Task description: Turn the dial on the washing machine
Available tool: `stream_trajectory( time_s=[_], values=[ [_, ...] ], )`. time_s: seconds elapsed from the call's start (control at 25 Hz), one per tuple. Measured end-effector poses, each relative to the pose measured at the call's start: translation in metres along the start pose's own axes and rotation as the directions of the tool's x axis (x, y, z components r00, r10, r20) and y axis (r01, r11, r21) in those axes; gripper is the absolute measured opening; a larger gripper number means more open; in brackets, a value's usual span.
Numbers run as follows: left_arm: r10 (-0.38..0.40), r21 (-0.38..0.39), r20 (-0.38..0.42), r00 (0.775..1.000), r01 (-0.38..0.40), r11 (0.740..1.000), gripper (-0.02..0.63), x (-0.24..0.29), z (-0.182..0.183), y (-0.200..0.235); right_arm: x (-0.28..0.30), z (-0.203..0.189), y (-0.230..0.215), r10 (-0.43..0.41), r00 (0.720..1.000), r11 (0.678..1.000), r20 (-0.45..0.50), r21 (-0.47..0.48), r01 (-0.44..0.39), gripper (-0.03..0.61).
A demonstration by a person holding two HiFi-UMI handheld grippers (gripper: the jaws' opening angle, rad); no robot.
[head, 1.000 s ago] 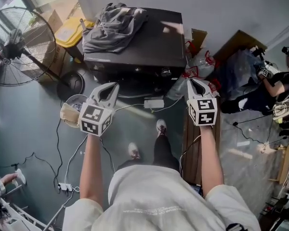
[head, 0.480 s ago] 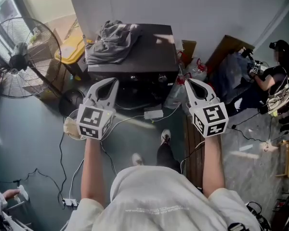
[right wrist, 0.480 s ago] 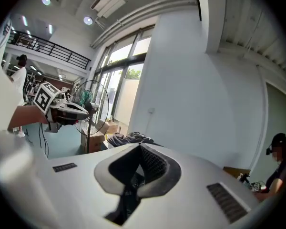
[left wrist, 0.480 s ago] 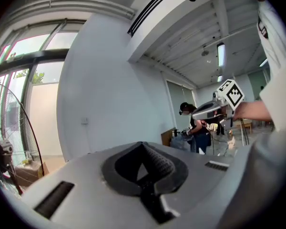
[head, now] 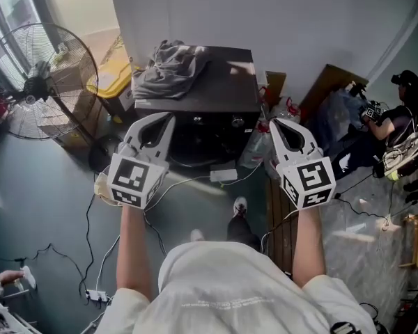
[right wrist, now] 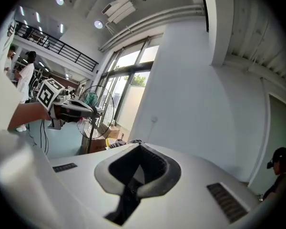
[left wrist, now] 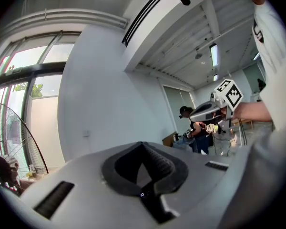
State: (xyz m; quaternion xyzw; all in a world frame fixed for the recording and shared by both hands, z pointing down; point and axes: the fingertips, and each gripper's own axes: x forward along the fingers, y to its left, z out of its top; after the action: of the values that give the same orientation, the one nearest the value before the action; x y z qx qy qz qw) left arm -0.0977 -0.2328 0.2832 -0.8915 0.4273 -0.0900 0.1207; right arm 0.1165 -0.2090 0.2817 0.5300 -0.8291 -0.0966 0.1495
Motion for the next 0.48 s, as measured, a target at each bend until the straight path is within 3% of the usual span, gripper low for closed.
stream_trajectory(
  time_s=[0.48],
  values=[
    [0.006, 0.054, 0.03, 1.0, -0.008, 0.999, 0.014, -0.007, 0.01, -0.011, -0.005, -0.005, -0.002, -0.001, 1.0, 1.0, 0.0, -0.001, 0.001, 0.015]
  ],
)
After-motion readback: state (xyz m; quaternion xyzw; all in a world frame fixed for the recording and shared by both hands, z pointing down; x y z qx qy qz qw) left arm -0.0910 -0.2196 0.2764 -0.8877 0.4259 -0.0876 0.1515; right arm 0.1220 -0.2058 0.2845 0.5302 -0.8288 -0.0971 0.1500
